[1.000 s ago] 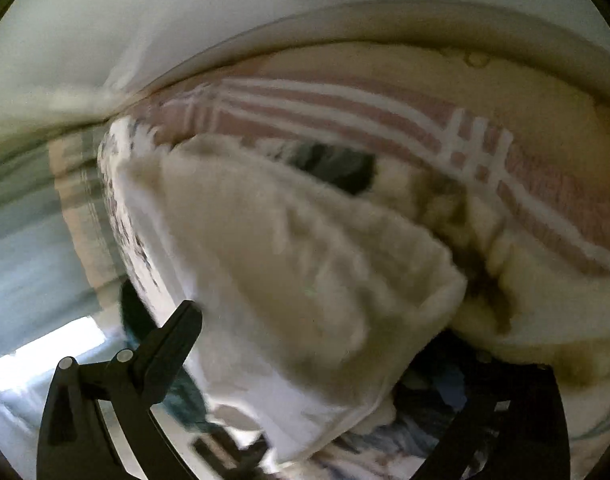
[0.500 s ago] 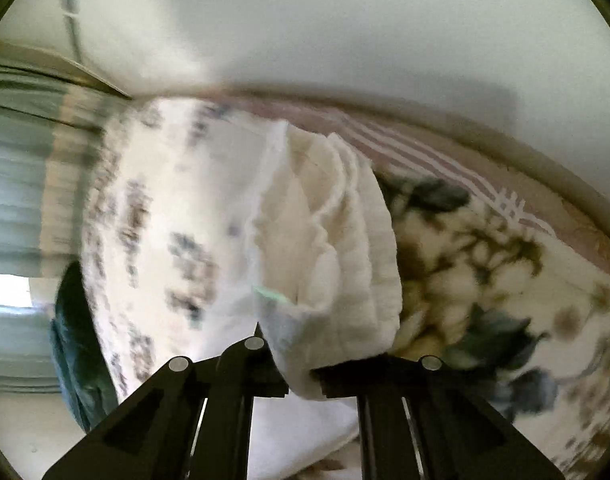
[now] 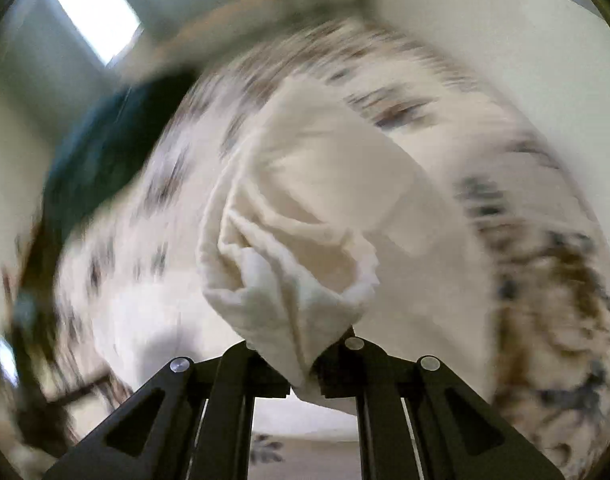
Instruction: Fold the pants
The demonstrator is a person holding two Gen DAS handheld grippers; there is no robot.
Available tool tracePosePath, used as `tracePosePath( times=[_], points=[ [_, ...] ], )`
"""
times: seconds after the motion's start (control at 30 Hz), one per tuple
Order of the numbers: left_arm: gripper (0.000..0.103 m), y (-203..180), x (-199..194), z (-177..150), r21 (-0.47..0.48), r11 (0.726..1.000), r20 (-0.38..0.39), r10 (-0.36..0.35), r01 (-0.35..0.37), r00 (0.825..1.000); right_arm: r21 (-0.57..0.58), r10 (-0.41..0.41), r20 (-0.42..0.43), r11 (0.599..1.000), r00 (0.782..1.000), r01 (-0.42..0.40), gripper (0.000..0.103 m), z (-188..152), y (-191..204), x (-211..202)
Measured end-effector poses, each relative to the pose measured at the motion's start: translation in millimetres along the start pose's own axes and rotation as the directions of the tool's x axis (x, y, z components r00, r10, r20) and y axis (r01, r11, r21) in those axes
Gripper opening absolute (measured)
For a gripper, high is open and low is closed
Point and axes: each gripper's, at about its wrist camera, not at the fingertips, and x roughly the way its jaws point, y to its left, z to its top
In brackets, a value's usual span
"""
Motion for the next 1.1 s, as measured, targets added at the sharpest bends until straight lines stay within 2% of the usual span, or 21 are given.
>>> tracePosePath(
  times=[0.07,0.17,0.33,0.43,0.47,0.5,0.53,0.57,0.6,0.63,0.73,0.77,0.83,0.87,0.9,0.93,0.97,1.0,1.03,1.07,1.1],
  points=[
    [0.103,28,15,5,-0.017,1.000,-0.026,0.009,-0.010,1.000,-0.058,-0.012,-0.100,0.998,0.995,0.007,0.010,-19,50,56],
    [0.103,67,27,15,-0.019,1.000,-0.027,0.017,-0.017,1.000,-0.146,-0.144,-0.177,0.982,0.973,0.119,0.010,-50,98,121],
    [0.103,95,38,28,-0.013,1.000,-0.024,0.004,-0.004,1.000,-0.218,-0.246,-0.174,0.954,0.954,0.206,0.015,-56,122,137],
    [0.103,106,42,35,-0.022,1.000,-0.030,-0.011,0.011,0.999,-0.241,-0.230,-0.228,0.955,0.946,0.175,0.033,-62,121,127],
    [0.103,109,43,36,-0.024,1.000,-0.032,-0.013,0.012,0.999,-0.236,-0.200,-0.251,0.962,0.947,0.140,0.043,-65,125,118],
    [0.103,111,43,37,-0.026,1.000,-0.031,-0.015,0.014,0.999,-0.221,-0.128,-0.294,0.973,0.947,0.063,0.054,-67,129,107],
    [0.103,112,43,38,-0.028,0.999,-0.029,-0.016,0.015,0.999,-0.199,-0.047,-0.340,0.980,0.939,-0.023,0.084,-70,135,101],
    [0.103,112,43,38,-0.027,1.000,-0.031,-0.015,0.015,0.999,-0.162,0.055,-0.401,0.978,0.914,-0.130,0.093,-75,141,93],
    [0.103,113,43,39,-0.027,0.999,-0.032,-0.019,0.018,0.999,-0.137,0.102,-0.424,0.975,0.900,-0.175,0.093,-76,143,88],
    [0.103,113,43,39,-0.029,0.999,-0.033,-0.024,0.023,0.999,-0.111,0.119,-0.425,0.977,0.897,-0.183,0.093,-77,144,80],
    [0.103,109,45,41,-0.024,0.999,-0.039,-0.036,0.035,0.999,0.012,0.072,-0.361,0.997,0.930,-0.073,0.093,-62,122,56],
    [0.103,108,45,42,-0.024,0.999,-0.040,-0.039,0.038,0.998,0.086,0.044,-0.326,0.996,0.944,-0.017,0.093,-59,110,45],
    [0.103,105,48,44,-0.029,0.998,-0.042,-0.048,0.047,0.998,0.233,0.030,-0.248,0.972,0.968,0.030,0.091,-49,83,32],
    [0.103,104,50,45,-0.035,0.998,-0.047,-0.052,0.050,0.998,0.294,0.020,-0.207,0.955,0.978,0.043,0.076,-46,70,30],
    [0.103,104,53,45,-0.046,0.997,-0.053,-0.060,0.057,0.997,0.330,0.012,-0.202,0.942,0.979,0.056,0.062,-43,61,35],
    [0.103,103,54,45,-0.054,0.996,-0.057,-0.067,0.064,0.996,0.366,0.019,-0.229,0.928,0.973,0.068,0.033,-42,53,49],
    [0.103,103,56,46,-0.068,0.995,-0.064,-0.078,0.074,0.995,0.415,0.044,-0.265,0.907,0.963,0.072,0.025,-45,46,66],
    [0.103,102,57,46,-0.075,0.994,-0.067,-0.085,0.080,0.994,0.454,0.082,-0.307,0.888,0.948,0.070,0.025,-51,42,86],
    [0.103,100,57,46,-0.082,0.993,-0.068,-0.096,0.090,0.993,0.465,0.115,-0.365,0.882,0.924,0.074,0.025,-58,42,107],
    [0.103,99,56,46,-0.087,0.991,-0.066,-0.109,0.103,0.992,0.463,0.125,-0.412,0.882,0.902,0.089,0.026,-64,44,124],
    [0.103,98,55,46,-0.090,0.990,-0.065,-0.118,0.112,0.991,0.421,0.093,-0.435,0.900,0.896,0.111,0.025,-64,49,133]
  ],
)
